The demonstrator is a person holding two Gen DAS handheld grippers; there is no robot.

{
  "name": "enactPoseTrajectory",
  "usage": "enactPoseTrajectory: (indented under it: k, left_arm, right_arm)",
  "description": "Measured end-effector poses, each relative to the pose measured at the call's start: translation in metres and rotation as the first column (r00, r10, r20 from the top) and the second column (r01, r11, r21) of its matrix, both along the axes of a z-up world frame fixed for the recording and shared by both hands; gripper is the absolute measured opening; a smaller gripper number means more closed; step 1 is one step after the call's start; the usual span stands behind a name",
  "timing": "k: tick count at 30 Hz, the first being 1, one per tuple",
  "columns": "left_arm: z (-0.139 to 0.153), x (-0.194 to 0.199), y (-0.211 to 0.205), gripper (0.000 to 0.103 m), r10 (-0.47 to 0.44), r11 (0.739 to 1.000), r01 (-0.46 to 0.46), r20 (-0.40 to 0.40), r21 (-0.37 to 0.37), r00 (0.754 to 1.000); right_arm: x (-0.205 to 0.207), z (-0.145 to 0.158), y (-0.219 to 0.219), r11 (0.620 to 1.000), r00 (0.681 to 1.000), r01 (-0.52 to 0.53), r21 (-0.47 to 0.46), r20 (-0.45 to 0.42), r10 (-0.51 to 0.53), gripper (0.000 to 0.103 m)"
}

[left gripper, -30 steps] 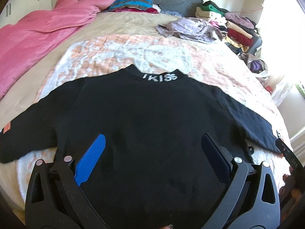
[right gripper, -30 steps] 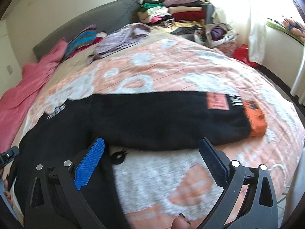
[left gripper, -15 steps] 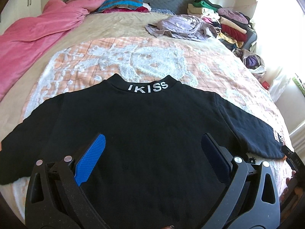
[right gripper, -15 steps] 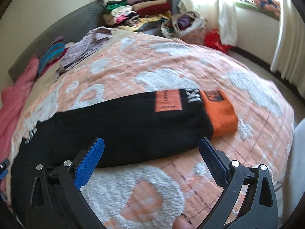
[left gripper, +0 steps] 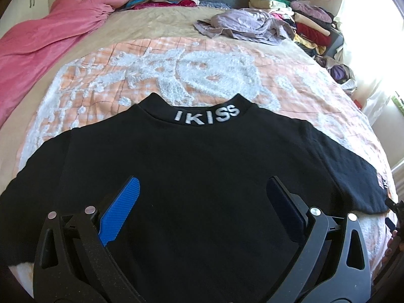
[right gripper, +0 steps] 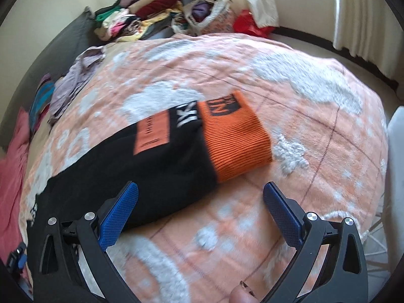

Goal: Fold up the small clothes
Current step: 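Move the right tool to the orange-cuffed sleeve of the sweatshirt, then grasp the orange cuff with the right tool and lift it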

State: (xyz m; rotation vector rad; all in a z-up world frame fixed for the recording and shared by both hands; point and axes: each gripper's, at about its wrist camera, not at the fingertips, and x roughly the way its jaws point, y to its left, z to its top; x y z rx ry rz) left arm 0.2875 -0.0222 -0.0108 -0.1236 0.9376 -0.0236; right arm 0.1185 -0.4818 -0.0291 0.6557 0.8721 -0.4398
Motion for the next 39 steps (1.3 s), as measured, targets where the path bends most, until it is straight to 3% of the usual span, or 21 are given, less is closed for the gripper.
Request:
enactPoseTrajectory:
  k: [3,5,7,9,10,20,26,33,39]
  left_arm:
    - [-0.004,0.004,0.008,0.095,0.008,1.0,-0.008,0.01,-0.004,1.0]
    - [-0.007,0.005,0.014,0.095,0.021,1.0,-0.021,0.019,-0.011,1.0]
    - [-0.011,0.006,0.02,0.094,0.026,1.0,-0.025,0.013,-0.012,1.0]
    - [-0.012,0.005,0.025,0.095,0.024,1.0,-0.024,0.005,-0.008,1.0]
    - [-0.012,0.004,0.027,0.095,0.023,1.0,-0.023,0.006,-0.013,1.0]
    - [0.0,-0.004,0.06,0.094,0.061,0.994,-0.058,0.031,-0.098,0.998]
    - [0.004,-0.013,0.065,0.095,0.034,0.991,-0.029,0.035,-0.127,0.999]
    - [0.002,-0.021,0.081,0.094,0.02,0.967,-0.01,0.037,-0.254,0.999]
    - [0.002,-0.023,0.09,0.094,0.024,0.956,-0.017,0.019,-0.293,1.0]
  right_arm:
    - [0.006,-0.001,-0.006,0.999,0.999,0.038,0.009,0.034,-0.038,0.099]
    - [0.009,-0.001,-0.011,0.996,0.993,0.079,0.038,0.084,-0.082,0.093]
    - [0.011,-0.001,-0.015,0.994,0.988,0.099,0.054,0.114,-0.105,0.042]
    - [0.013,-0.001,-0.017,0.991,0.983,0.106,0.08,0.142,-0.117,0.025]
    - [0.012,0.002,-0.016,0.99,0.978,0.11,0.085,0.169,-0.123,0.022]
    - [0.018,0.062,0.035,0.999,0.939,-0.006,-0.054,0.342,0.024,0.017]
    - [0.025,0.101,0.086,0.985,0.895,-0.122,-0.121,0.417,0.162,0.016]
    - [0.036,0.125,0.145,0.951,0.844,-0.26,-0.171,0.438,0.309,0.016]
    - [0.047,0.13,0.208,0.902,0.797,-0.385,-0.197,0.422,0.433,0.016]
